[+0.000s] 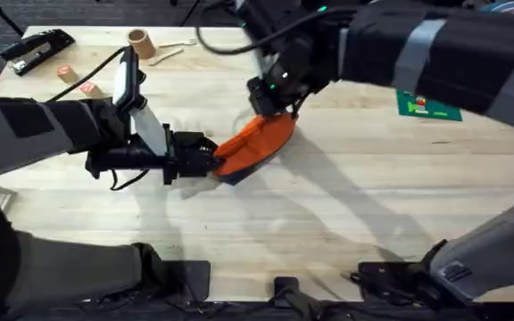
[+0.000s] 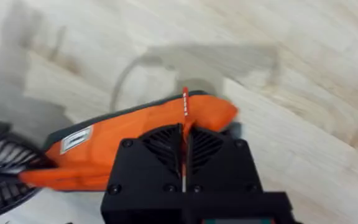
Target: Unzip the bag, pick up the pens from the table one at a time and place them inside, then zip the bag closed.
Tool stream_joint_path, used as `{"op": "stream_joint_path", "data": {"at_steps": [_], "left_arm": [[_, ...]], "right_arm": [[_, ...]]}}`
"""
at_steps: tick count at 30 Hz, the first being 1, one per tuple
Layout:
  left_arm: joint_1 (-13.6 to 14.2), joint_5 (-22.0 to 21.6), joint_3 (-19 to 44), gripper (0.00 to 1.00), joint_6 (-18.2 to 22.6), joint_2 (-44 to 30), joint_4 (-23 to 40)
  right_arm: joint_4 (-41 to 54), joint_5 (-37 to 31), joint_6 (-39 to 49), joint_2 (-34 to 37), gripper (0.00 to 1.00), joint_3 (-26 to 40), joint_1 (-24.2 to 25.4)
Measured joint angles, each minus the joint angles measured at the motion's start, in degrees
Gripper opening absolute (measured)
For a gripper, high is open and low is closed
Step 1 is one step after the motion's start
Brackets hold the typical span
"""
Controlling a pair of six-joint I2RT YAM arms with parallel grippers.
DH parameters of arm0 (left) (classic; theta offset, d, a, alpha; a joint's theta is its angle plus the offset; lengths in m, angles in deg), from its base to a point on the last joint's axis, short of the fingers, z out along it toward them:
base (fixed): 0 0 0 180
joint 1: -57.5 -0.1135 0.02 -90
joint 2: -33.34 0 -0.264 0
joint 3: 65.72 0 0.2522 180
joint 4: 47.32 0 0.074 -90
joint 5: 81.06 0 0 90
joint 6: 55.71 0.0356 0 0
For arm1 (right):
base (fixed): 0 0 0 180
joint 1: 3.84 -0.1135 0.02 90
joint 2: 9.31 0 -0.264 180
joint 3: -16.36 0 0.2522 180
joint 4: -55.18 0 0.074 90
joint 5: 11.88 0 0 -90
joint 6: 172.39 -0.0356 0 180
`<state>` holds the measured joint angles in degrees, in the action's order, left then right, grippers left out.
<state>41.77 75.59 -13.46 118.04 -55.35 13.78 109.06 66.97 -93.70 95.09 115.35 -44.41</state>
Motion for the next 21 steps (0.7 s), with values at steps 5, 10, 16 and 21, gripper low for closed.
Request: {"op": "stream_joint_path", "data": {"at_steps": [5,10,16,21], "left_arm": [[0.0,0.2,0.0,0.044,-0.4,0.0,0.2],[0.1,0.6,0.0,0.043,-0.4,0.0,0.2],[0.1,0.7,0.0,0.043,-0.6,0.0,0.2],[0.1,0.7,0.0,0.043,-0.6,0.0,0.1]], "right_arm": [[0.1,0.4,0.5,0.0,0.031,0.0,6.4],[1.4,3.0,0.6,0.0,0.031,0.0,9.5],[0.8,4.6,0.6,0.4,0.033,0.0,12.4],[-0.6,5.0,0.6,4.2,0.033,0.0,14.0]]}}
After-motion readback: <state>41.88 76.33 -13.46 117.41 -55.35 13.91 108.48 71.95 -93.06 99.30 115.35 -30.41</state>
